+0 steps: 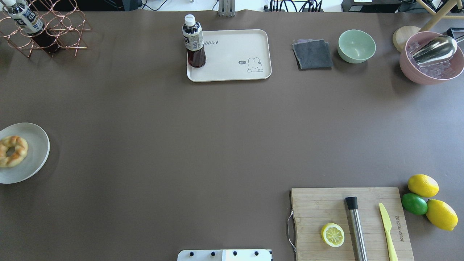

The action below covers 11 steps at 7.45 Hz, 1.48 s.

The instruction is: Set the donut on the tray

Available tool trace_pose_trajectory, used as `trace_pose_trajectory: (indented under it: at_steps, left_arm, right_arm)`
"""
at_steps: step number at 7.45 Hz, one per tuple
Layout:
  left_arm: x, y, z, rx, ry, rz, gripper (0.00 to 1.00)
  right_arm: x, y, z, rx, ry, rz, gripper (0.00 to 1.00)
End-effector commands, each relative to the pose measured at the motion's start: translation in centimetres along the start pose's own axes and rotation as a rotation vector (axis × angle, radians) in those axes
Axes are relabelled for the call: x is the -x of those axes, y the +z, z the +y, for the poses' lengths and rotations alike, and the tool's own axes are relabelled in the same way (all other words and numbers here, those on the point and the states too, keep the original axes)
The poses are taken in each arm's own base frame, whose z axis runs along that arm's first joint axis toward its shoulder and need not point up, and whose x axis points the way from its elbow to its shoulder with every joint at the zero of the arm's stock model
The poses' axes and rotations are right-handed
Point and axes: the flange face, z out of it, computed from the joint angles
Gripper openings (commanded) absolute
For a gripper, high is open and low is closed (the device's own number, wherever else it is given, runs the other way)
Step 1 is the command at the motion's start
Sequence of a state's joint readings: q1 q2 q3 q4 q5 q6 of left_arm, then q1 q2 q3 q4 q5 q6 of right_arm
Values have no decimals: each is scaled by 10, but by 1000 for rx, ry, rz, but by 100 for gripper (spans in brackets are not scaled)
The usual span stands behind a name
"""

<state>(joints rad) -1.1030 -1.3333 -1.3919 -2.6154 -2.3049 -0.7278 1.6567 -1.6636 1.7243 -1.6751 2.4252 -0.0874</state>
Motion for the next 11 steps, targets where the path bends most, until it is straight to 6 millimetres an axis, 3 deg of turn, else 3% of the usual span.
trace_pose_trajectory:
  at_steps: [1, 3, 5, 6, 8, 11]
  left_arm:
    - [-6, 4, -2, 7, -15, 5, 3]
    - [-14, 3, -11, 0, -16, 20, 0]
    - [-37, -6, -17, 30, -71, 89, 0]
    - [-37, -22, -23, 49, -91, 150, 0]
    - [-64, -86, -55, 17, -134, 229, 0]
    - [-171, -172, -72, 16, -177, 207, 0]
  right_arm:
    - [0, 0, 0, 1, 1, 0, 100]
    - [1, -1, 0, -1, -2, 0, 100]
    - [2, -2, -3, -4, -4, 0, 100]
    - [4, -4, -5, -10, -15, -1, 100]
    - [7, -8, -9, -28, -40, 1, 100]
    - [10, -12, -13, -72, -94, 18, 100]
